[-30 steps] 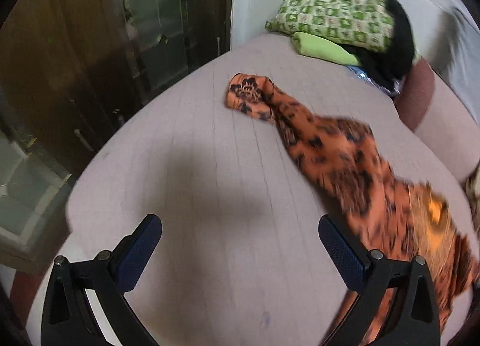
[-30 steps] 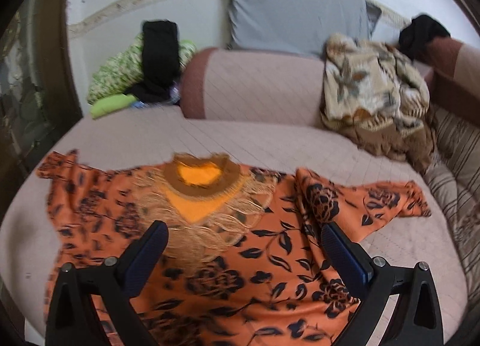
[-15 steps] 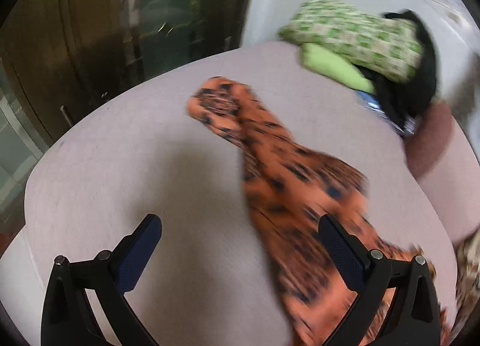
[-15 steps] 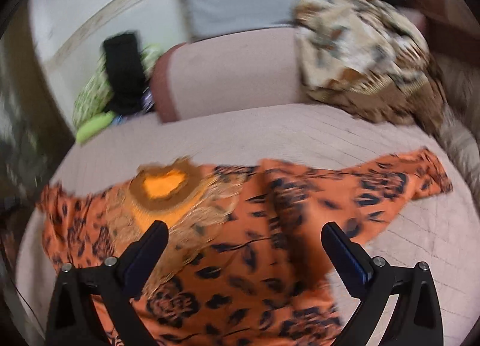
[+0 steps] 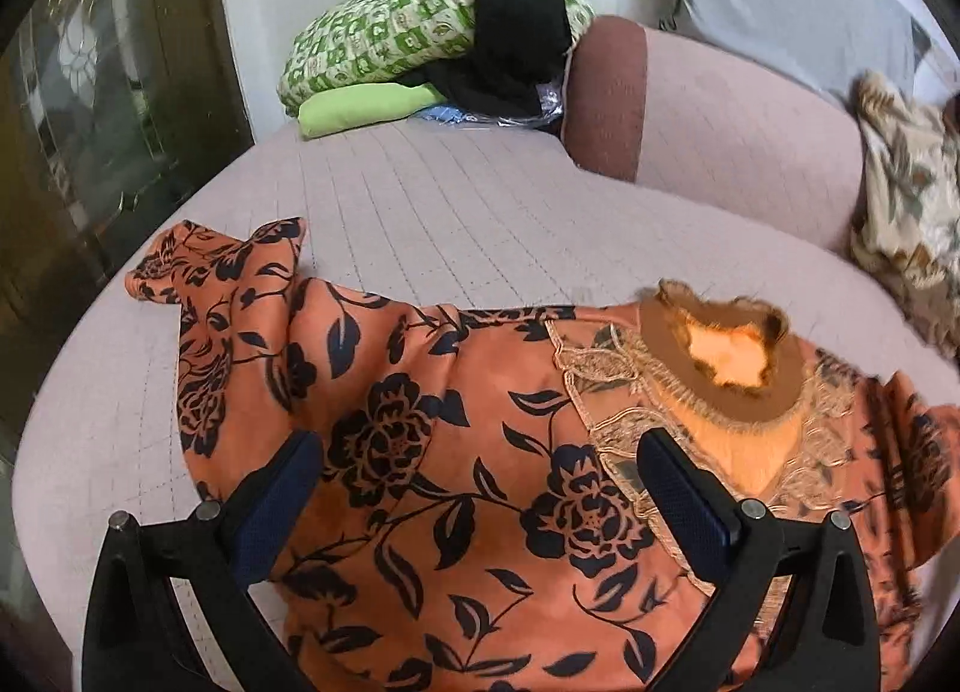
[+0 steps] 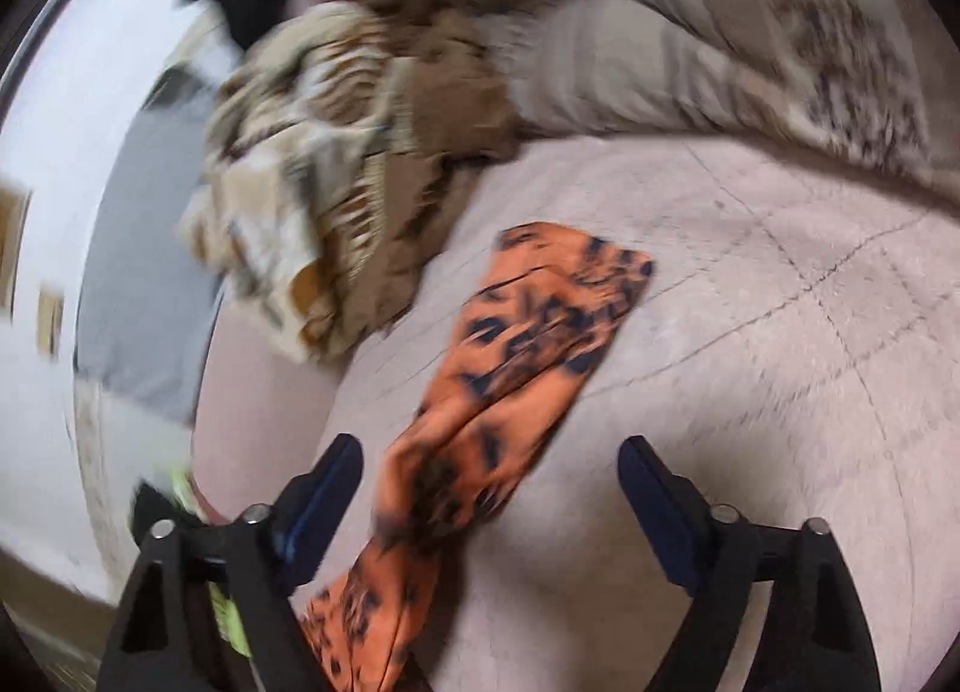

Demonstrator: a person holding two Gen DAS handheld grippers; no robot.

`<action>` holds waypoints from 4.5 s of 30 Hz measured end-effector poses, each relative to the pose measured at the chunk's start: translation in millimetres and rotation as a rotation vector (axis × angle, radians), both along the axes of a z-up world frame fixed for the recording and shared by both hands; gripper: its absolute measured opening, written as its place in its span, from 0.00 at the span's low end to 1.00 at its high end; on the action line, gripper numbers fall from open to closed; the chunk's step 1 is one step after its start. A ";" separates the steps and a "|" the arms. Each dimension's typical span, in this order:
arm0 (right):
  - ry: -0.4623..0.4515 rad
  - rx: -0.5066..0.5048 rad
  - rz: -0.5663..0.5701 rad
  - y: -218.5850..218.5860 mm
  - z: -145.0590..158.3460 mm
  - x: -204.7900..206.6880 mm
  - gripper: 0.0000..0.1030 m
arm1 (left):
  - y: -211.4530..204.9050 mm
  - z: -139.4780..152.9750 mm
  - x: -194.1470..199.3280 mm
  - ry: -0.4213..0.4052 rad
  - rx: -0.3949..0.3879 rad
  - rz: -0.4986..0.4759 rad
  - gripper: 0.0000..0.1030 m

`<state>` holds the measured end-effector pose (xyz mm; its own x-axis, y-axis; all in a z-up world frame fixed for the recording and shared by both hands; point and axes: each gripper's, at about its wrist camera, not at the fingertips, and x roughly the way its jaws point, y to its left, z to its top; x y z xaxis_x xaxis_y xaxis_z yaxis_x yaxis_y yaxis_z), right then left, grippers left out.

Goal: Fold small clothes

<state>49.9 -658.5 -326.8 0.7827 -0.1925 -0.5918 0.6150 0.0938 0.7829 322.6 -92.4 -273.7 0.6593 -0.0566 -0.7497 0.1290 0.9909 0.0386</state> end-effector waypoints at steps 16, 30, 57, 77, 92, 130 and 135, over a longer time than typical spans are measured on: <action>-0.123 -0.248 0.001 -27.2 48.3 29.3 0.08 | 6.7 0.6 13.7 -0.049 0.031 0.041 1.00; -0.674 -0.308 0.646 271.8 227.4 139.1 0.08 | 126.2 49.6 13.9 -0.169 0.083 0.306 1.00; 0.319 -0.344 0.807 306.9 30.8 157.9 0.48 | 59.8 1.0 0.3 0.009 0.060 -0.047 1.00; 0.068 -0.628 0.795 371.1 181.0 11.7 0.72 | 50.7 86.0 -224.6 -0.119 0.144 -0.214 1.00; -0.222 -0.785 0.824 466.4 295.0 -64.9 0.72 | 118.4 203.1 -312.0 -0.334 0.123 -0.125 1.00; 0.054 -0.473 0.815 308.5 56.8 111.4 0.72 | 335.6 11.7 151.5 0.235 -0.294 0.608 0.97; 0.113 -0.486 0.850 312.1 41.4 123.8 0.72 | 346.1 -22.0 193.7 0.271 -0.406 0.636 0.76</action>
